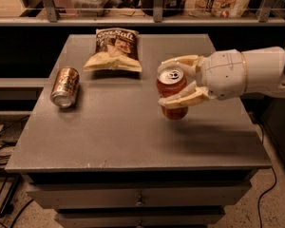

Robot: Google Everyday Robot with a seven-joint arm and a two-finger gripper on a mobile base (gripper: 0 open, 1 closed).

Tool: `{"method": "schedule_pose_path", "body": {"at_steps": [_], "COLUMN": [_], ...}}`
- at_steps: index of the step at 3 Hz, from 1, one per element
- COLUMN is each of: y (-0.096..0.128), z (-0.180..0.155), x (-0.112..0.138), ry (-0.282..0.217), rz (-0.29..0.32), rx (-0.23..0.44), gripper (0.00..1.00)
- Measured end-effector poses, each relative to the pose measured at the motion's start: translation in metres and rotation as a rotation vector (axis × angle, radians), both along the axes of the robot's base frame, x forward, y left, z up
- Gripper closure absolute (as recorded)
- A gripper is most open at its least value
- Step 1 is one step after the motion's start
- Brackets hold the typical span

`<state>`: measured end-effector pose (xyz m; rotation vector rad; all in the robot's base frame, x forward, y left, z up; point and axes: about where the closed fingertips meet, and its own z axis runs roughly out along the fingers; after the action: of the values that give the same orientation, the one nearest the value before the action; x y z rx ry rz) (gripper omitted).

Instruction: Place coke can upright

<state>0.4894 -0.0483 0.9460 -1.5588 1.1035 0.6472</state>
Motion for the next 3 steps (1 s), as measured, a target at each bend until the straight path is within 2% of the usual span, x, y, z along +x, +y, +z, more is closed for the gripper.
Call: {"method": "schedule_pose_path", "body": {"at_steps": [1,2,3], "y": [-0.006,-0.011,-0.011], "z": [-0.012,-0.022,-0.031], "x": [0.002,0.003,-0.002], "ry": [-0.004,0.004,0.020], "rz": [-0.001,-0.013,-0.028], "rx": [0.096,0.158,0.191], "gripper": [0.36,0.13,0.00]}}
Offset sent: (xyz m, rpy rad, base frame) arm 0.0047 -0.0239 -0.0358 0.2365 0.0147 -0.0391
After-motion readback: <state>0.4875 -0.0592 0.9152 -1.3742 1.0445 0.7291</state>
